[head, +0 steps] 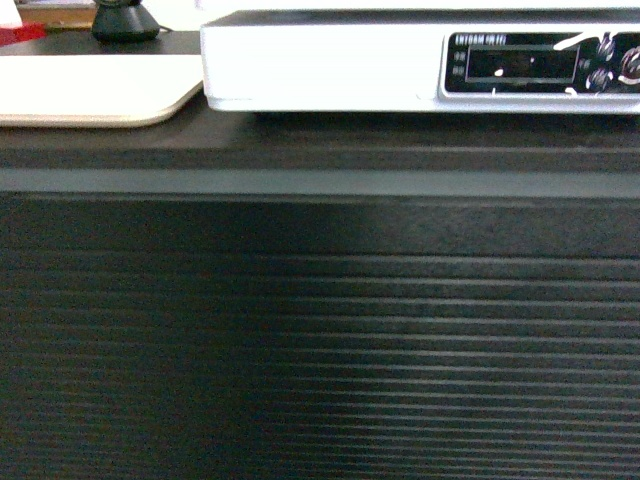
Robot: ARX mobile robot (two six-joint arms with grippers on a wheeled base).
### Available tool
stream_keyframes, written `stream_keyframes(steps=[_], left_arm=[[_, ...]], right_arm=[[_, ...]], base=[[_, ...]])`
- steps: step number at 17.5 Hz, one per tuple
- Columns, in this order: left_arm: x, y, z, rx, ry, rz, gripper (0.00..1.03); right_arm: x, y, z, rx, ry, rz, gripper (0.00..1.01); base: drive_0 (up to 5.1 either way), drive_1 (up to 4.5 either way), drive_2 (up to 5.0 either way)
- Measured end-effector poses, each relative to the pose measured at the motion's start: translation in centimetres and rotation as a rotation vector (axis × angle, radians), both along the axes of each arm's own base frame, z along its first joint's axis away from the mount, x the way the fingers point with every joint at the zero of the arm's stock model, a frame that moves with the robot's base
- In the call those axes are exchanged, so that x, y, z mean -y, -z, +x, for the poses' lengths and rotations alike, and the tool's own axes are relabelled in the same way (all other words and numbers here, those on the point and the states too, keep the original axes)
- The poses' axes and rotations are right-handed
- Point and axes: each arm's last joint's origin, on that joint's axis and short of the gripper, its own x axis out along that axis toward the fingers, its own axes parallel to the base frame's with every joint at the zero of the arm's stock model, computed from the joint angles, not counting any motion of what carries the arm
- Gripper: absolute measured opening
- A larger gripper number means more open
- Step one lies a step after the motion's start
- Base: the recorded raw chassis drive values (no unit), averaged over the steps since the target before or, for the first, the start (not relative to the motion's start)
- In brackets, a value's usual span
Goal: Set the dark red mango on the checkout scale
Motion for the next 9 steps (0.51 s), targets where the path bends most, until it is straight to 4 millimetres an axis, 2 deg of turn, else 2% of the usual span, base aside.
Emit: stream_keyframes(steps=[9], left_arm=[[0.00, 0.01, 0.00, -0.001, 0.000, 0.000, 0.98]], right_arm=[[0.00, -0.01, 0.00, 0.001, 0.000, 0.000, 0.98]], base=[[0.0, 0.00, 0.0]])
